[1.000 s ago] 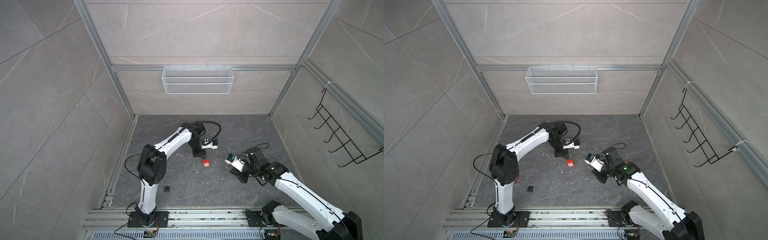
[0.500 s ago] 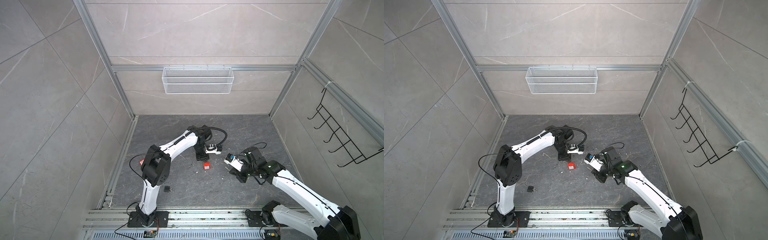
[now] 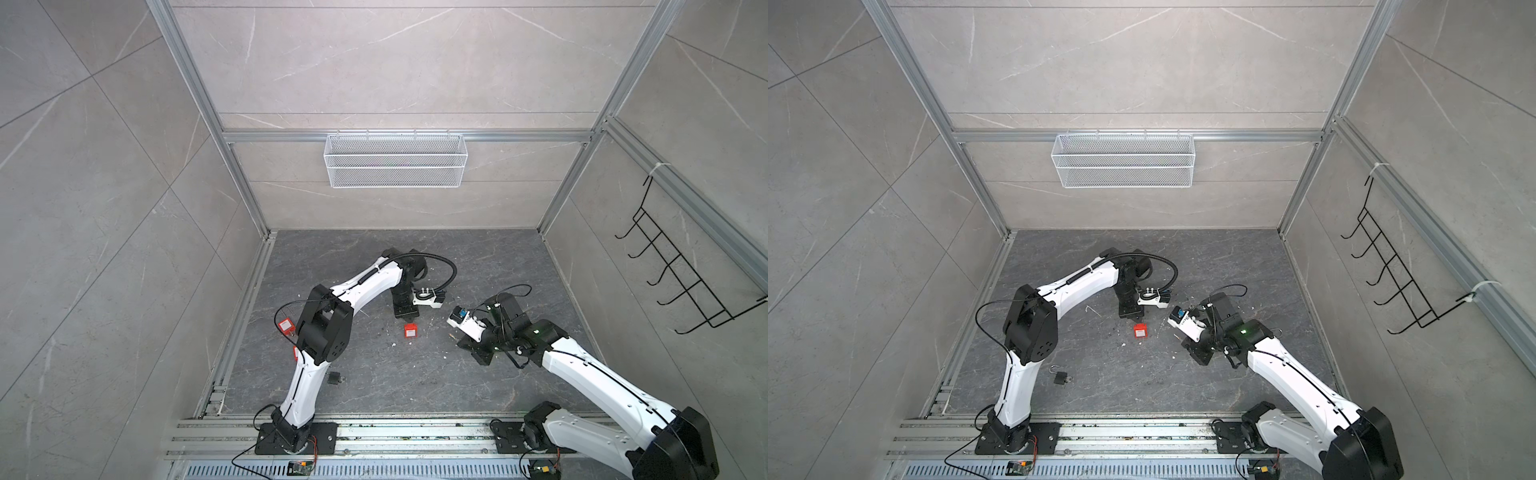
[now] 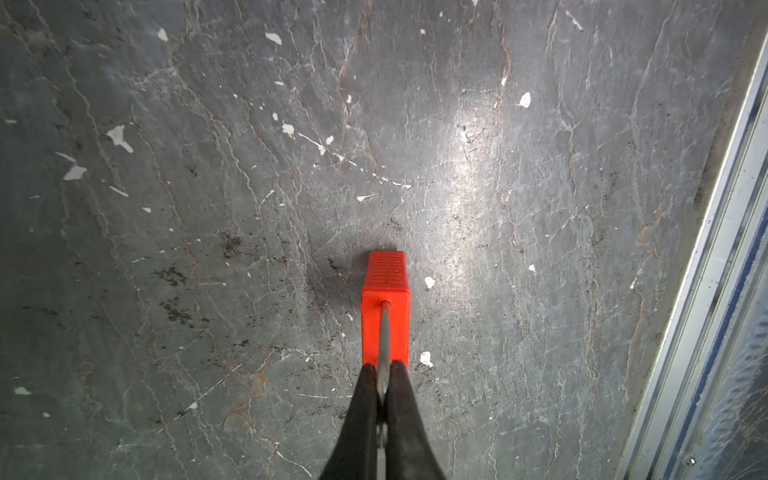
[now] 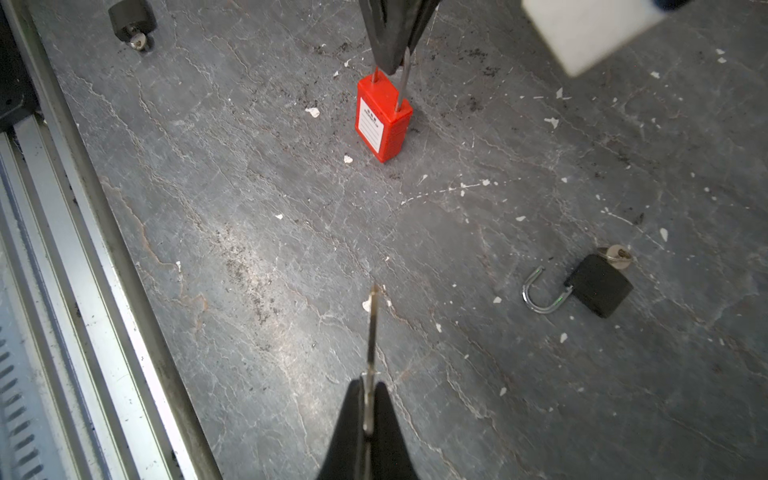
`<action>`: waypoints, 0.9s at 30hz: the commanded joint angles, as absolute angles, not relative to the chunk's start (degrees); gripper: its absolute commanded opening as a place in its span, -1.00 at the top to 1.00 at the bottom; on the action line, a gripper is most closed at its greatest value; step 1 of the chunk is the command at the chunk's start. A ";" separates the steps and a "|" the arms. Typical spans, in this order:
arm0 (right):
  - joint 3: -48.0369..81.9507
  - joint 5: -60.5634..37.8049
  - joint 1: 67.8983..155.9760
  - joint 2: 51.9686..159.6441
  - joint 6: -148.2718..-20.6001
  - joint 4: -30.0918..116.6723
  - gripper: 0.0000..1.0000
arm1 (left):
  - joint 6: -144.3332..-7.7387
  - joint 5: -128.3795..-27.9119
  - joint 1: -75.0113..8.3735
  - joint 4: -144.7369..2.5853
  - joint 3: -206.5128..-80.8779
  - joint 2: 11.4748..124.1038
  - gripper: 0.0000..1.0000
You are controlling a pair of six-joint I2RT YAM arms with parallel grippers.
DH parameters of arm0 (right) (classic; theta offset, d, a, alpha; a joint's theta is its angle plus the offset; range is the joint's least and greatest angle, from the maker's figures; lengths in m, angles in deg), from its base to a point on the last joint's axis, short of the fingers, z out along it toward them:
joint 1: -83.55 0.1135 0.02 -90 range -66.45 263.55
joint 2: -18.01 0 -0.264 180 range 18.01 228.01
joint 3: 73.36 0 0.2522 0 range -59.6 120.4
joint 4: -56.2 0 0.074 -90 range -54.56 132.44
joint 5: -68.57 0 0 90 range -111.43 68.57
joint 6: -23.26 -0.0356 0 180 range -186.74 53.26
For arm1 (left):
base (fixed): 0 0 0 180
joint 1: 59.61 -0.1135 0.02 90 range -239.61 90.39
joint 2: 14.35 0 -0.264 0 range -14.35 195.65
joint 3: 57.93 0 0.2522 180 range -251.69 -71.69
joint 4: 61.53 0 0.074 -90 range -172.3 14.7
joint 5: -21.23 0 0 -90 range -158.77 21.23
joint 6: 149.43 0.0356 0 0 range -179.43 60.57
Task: Lock with the key
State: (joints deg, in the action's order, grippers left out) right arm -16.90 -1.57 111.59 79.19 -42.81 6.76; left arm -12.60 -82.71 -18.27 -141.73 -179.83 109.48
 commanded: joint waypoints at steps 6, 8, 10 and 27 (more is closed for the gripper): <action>-16.87 1.31 111.34 78.91 -45.51 7.94 1.00 | -9.04 -80.38 -20.03 -141.06 -184.61 113.17 0.67; -16.86 1.33 111.37 78.83 -45.88 8.12 1.00 | -8.90 -80.12 -20.55 -139.89 -184.96 113.54 0.58; -16.66 0.98 111.34 78.98 -46.36 8.58 1.00 | -9.17 -80.11 -20.95 -139.06 -185.66 113.92 0.55; -11.97 -2.88 111.49 80.58 -63.69 11.47 1.00 | -18.38 -82.22 -24.65 -119.78 -178.55 106.59 0.45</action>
